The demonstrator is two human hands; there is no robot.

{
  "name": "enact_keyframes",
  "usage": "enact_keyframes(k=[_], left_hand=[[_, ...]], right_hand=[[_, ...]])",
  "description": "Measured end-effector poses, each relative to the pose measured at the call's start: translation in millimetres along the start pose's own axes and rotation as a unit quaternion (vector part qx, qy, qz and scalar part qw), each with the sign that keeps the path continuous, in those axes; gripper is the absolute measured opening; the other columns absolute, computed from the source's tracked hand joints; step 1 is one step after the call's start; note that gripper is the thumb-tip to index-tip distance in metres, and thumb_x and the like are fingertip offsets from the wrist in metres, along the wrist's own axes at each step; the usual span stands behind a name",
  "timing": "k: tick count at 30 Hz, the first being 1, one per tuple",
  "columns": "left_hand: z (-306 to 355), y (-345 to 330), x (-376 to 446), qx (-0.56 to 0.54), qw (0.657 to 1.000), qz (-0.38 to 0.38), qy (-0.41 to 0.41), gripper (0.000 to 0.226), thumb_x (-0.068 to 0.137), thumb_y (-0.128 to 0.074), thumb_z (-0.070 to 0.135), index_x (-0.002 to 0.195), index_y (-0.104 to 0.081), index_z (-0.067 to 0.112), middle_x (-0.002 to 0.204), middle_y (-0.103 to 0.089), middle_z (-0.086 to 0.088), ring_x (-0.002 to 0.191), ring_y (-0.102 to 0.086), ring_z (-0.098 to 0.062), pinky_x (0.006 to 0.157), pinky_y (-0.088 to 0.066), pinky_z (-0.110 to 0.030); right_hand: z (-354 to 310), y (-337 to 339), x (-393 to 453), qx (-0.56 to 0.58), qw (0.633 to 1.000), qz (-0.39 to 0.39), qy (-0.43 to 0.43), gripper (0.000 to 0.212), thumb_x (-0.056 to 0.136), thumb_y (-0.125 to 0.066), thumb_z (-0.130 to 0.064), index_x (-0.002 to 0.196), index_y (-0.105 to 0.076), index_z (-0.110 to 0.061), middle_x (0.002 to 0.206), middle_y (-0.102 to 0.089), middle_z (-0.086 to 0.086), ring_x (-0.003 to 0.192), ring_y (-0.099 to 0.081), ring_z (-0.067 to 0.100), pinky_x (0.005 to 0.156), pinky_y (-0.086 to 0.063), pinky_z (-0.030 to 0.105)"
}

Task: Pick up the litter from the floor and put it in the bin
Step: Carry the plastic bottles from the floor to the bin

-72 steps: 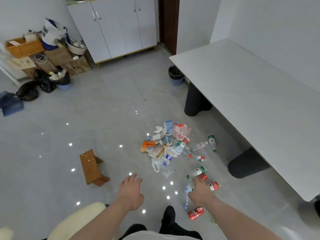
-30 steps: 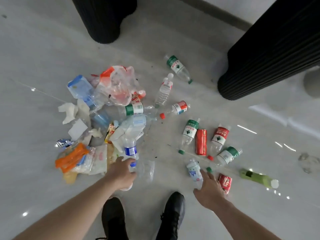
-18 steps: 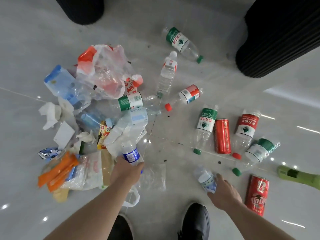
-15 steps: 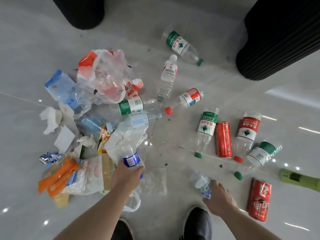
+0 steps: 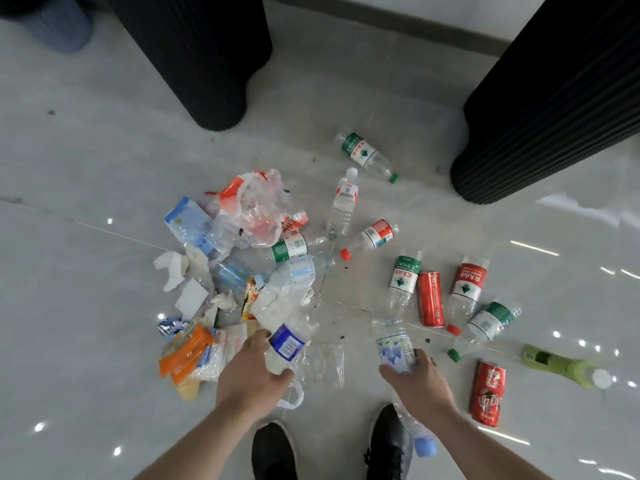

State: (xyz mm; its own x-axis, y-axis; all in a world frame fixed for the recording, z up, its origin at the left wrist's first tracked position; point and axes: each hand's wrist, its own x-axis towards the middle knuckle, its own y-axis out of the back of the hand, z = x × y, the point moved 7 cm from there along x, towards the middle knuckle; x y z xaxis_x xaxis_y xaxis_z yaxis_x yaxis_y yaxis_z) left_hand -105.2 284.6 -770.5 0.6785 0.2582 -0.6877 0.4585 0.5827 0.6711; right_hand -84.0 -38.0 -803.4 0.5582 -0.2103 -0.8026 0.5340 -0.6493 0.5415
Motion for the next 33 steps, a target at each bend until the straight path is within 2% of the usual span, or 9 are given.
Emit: enact_keyframes(k=[2,5,10,13,15,20,25,29,33], left_hand=[[21,13,18,0.057,0.996,0.008,-0.064,0.062,0.074,-0.07,0.05,0.13,-0.047,0.035,0.124,-0.053,0.015,0.108,-0.058,-0.01,0.082,-0.05,-0.027],[46,19,68,0.132,0.983,0.04,-0.118,0.054,0.07,-0.071,0.054,0.116,-0.057,0.03,0.126,-0.045,0.006,0.116,-0.05,-0.015,0.094,-0.047,-0.03],[36,-14,143,0.245,0.965,0.004,-0.095,0.056,0.065,-0.076,0.055,0.11,-0.061,0.026,0.145,-0.031,-0.004,0.131,-0.036,-0.026,0.108,-0.04,-0.043],[13,-30,168,0.301,0.951,-0.017,-0.074,0.058,0.063,-0.076,0.054,0.113,-0.064,0.026,0.147,-0.03,-0.007,0.135,-0.032,-0.029,0.114,-0.034,-0.046],[-2,-37,178,0.324,0.943,-0.036,-0.067,0.06,0.063,-0.074,0.055,0.115,-0.064,0.028,0.148,-0.03,-0.009,0.136,-0.031,-0.03,0.114,-0.033,-0.048],[-15,-39,190,0.338,0.936,-0.053,-0.084,0.066,0.065,-0.072,0.056,0.125,-0.061,0.033,0.16,-0.021,-0.008,0.144,-0.024,-0.031,0.115,-0.029,-0.05],[-12,-35,186,0.321,0.94,-0.05,-0.108,0.08,0.067,-0.069,0.062,0.14,-0.053,0.032,0.148,-0.034,0.001,0.138,-0.03,-0.023,0.114,-0.03,-0.045],[2,-22,146,0.283,0.949,-0.045,-0.129,0.074,0.067,-0.069,0.062,0.134,-0.052,0.036,0.146,-0.035,0.001,0.136,-0.032,-0.021,0.112,-0.032,-0.041],[25,7,72,0.24,0.961,-0.058,-0.125,0.072,0.066,-0.065,0.064,0.131,-0.047,0.04,0.134,-0.039,0.003,0.127,-0.038,-0.019,0.103,-0.041,-0.039]], right_hand=[[-11,18,2,0.009,1.0,0.012,0.01,0.034,0.07,-0.073,-0.049,0.089,-0.054,-0.028,0.091,-0.063,-0.003,0.078,-0.061,0.014,0.064,-0.045,0.03],[-17,28,27,0.0,1.0,0.021,0.021,0.034,0.069,-0.079,-0.048,0.088,-0.059,-0.028,0.088,-0.066,-0.003,0.072,-0.062,0.011,0.056,-0.042,0.025],[-1,2,85,-0.012,1.0,-0.003,0.008,0.038,0.063,-0.085,-0.044,0.092,-0.067,-0.027,0.09,-0.069,0.001,0.074,-0.064,0.016,0.059,-0.044,0.026],[9,-28,116,-0.01,0.999,-0.051,0.006,0.044,0.053,-0.084,-0.05,0.09,-0.072,-0.029,0.086,-0.073,-0.003,0.072,-0.067,0.015,0.063,-0.05,0.026],[10,-43,131,0.003,0.997,-0.072,0.006,0.04,0.058,-0.085,-0.045,0.094,-0.072,-0.034,0.085,-0.073,-0.008,0.071,-0.066,0.01,0.061,-0.049,0.023],[5,-60,160,0.043,0.996,-0.075,0.0,0.026,0.067,-0.088,-0.036,0.087,-0.071,-0.036,0.074,-0.068,-0.013,0.062,-0.059,0.005,0.051,-0.041,0.019],[5,-63,171,0.061,0.996,-0.063,-0.003,0.028,0.064,-0.087,-0.037,0.088,-0.075,-0.029,0.077,-0.072,-0.004,0.057,-0.06,0.011,0.048,-0.043,0.021],[9,-56,143,0.056,0.995,-0.085,0.003,0.029,0.062,-0.086,-0.044,0.086,-0.074,-0.032,0.082,-0.074,-0.005,0.068,-0.066,0.013,0.058,-0.049,0.022],[8,-30,69,0.086,0.989,-0.121,-0.011,0.033,0.065,-0.085,-0.05,0.087,-0.073,-0.028,0.072,-0.071,-0.007,0.057,-0.059,0.01,0.055,-0.046,0.022]])
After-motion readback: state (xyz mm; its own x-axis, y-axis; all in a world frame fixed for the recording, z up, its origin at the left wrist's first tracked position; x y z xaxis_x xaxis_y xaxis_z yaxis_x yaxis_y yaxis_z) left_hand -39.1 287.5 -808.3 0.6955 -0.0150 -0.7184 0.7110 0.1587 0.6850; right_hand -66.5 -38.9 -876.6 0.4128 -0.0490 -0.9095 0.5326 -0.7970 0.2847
